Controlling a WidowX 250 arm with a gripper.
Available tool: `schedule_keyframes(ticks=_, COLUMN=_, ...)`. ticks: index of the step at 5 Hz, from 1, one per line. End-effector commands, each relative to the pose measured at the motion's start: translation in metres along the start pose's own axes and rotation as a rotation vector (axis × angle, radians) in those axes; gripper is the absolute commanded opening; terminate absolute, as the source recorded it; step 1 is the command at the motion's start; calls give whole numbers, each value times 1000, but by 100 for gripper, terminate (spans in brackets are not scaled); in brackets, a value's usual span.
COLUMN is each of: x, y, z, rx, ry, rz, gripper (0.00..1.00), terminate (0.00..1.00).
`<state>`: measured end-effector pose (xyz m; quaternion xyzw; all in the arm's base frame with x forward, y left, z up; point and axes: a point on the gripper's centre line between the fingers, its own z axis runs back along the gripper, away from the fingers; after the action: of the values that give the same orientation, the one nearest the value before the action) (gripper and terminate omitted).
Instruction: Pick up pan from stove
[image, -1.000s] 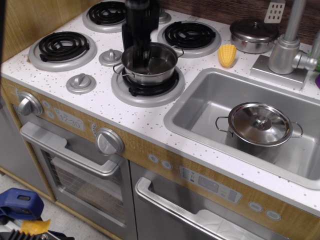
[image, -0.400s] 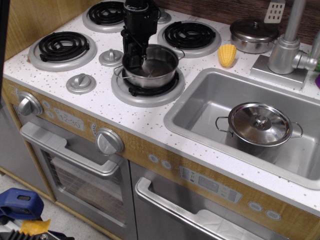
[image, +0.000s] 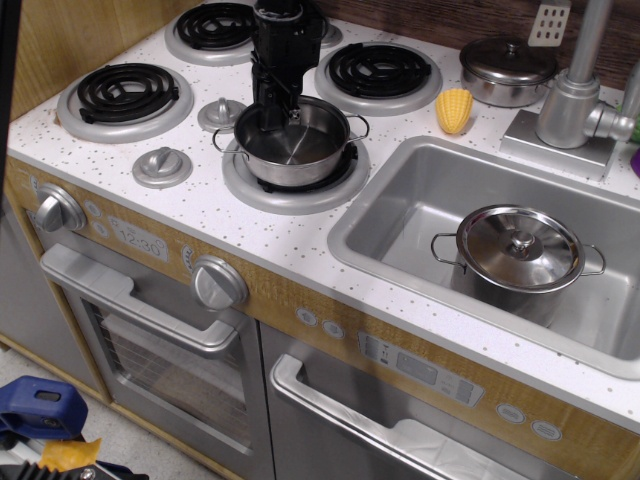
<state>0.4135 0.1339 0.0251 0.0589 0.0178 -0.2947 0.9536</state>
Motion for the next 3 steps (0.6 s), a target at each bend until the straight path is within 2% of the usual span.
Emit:
schedule_keyframes(ticks=1, x=3, y=23, z=68, rx=146, ry=-64, rz=37, gripper=0, terminate=0)
schedule_keyframes(ticks=3, x=10, y=27, z=97, rx=228, ry=-89, rz=46, gripper=0, terminate=0)
